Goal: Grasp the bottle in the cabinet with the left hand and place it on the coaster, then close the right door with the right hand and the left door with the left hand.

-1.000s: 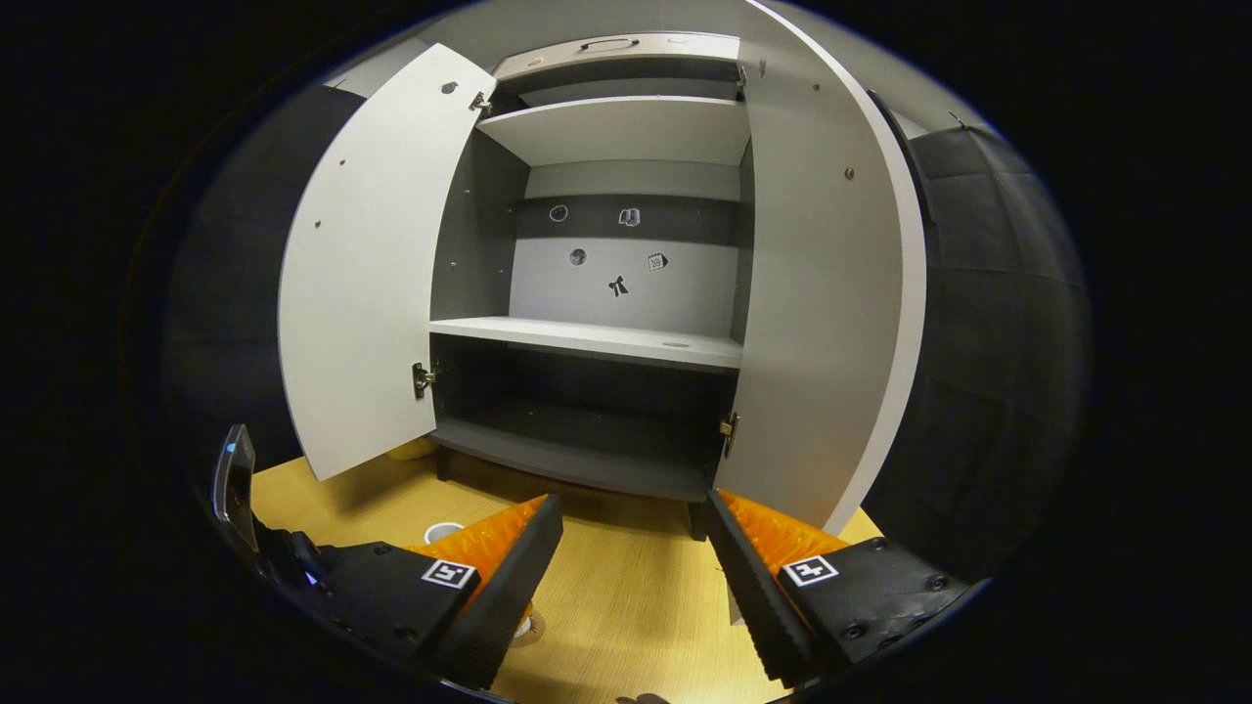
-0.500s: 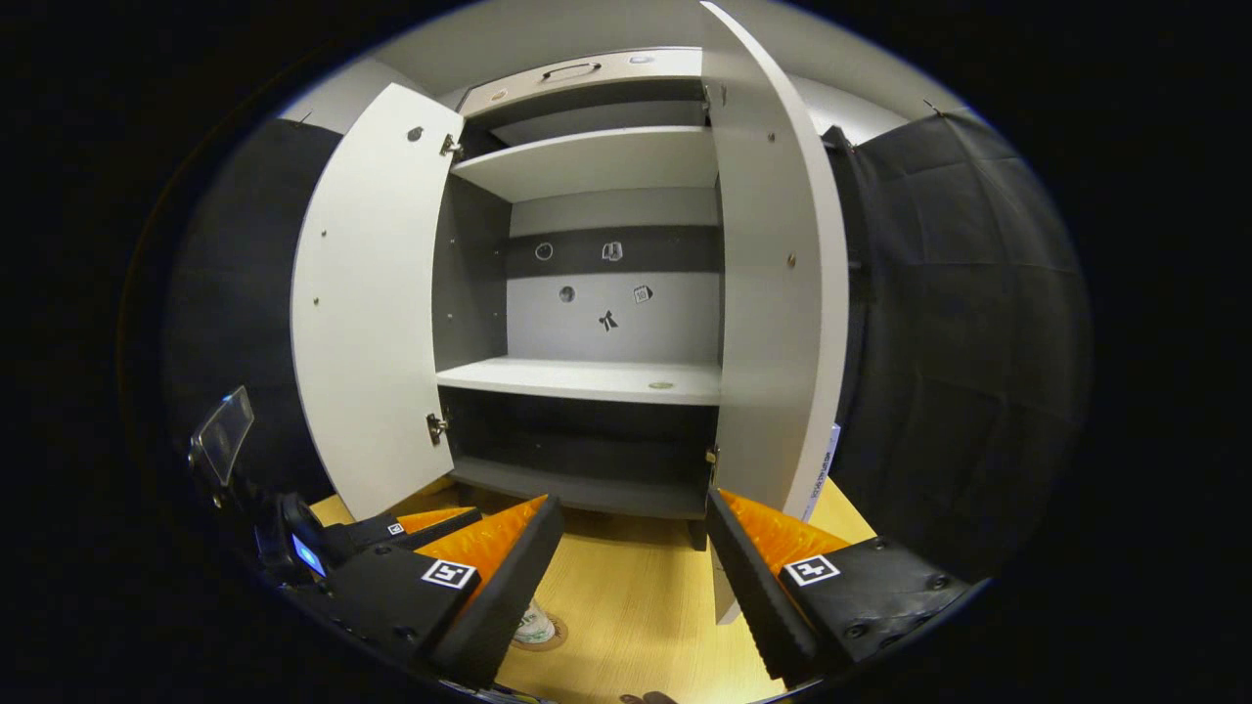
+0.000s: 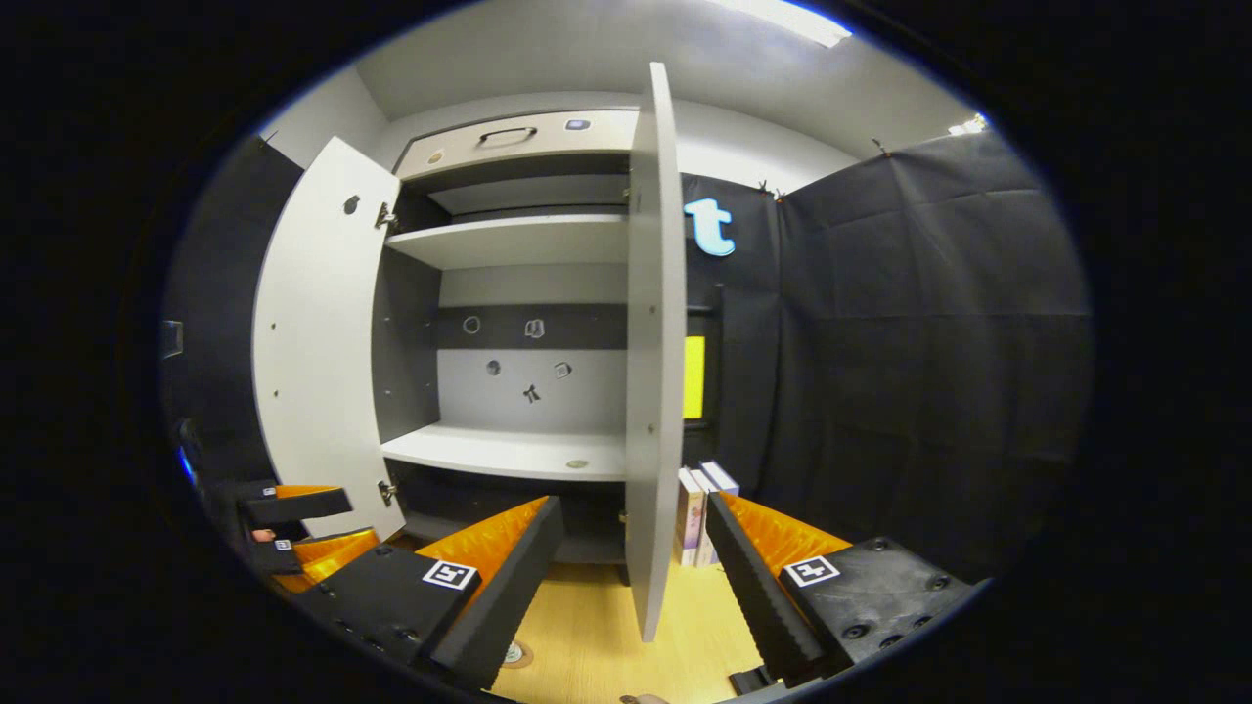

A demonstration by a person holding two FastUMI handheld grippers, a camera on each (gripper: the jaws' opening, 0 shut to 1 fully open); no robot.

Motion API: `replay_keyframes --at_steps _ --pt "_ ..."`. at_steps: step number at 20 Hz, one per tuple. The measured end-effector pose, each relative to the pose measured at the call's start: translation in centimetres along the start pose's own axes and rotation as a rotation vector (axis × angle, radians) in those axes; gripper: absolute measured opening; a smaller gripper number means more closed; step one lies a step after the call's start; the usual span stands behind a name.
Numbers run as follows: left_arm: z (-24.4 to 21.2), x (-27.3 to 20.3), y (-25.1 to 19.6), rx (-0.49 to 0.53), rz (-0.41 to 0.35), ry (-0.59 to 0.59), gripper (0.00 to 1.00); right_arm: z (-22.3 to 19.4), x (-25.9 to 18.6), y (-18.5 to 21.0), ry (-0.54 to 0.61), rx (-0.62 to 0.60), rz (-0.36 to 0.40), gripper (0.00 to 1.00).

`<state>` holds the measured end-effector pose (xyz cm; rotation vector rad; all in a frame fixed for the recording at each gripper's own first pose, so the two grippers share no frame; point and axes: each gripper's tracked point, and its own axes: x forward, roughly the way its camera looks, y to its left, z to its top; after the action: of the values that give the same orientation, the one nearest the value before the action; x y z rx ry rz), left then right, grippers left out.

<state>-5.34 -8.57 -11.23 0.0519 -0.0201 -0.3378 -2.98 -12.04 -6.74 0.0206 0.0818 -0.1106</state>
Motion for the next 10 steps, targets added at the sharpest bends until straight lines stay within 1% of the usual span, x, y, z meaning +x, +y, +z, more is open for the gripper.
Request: replay_keyframes --at_steps 1,3,4,5,6,7,10 --pt "0.2 -0.9 0.4 -0.004 0.002 0.015 0.96 0.3 0.1 -1.3 -0.007 -0.001 -0.037 0.98" --pt "0.4 -2.4 0.7 -0.049 0.017 0.041 0.96 1.4 0.9 -4.0 -0.031 -0.014 -0.107 0.98" --pt "0.5 -2.9 1.4 -0.078 0.043 0.051 0.96 1.8 1.6 -5.4 -0.042 -0.023 -0.136 0.98" --pt "0.5 -3.1 2.3 -0.106 0.079 0.059 0.96 2.0 2.3 -6.3 -0.045 -0.025 -0.151 0.98" --pt "0.4 -3.2 3.5 -0.127 0.127 0.069 0.96 2.1 3.1 -6.7 -0.041 -0.019 -0.149 0.98" --pt "0.4 -3.3 4.8 -0.141 0.18 0.07 0.96 2.2 3.9 -6.7 -0.041 -0.018 -0.132 0.98" --pt "0.7 -3.3 8.4 -0.168 0.324 0.06 0.96 2.7 6.3 -5.9 -0.062 -0.03 -0.06 0.98"
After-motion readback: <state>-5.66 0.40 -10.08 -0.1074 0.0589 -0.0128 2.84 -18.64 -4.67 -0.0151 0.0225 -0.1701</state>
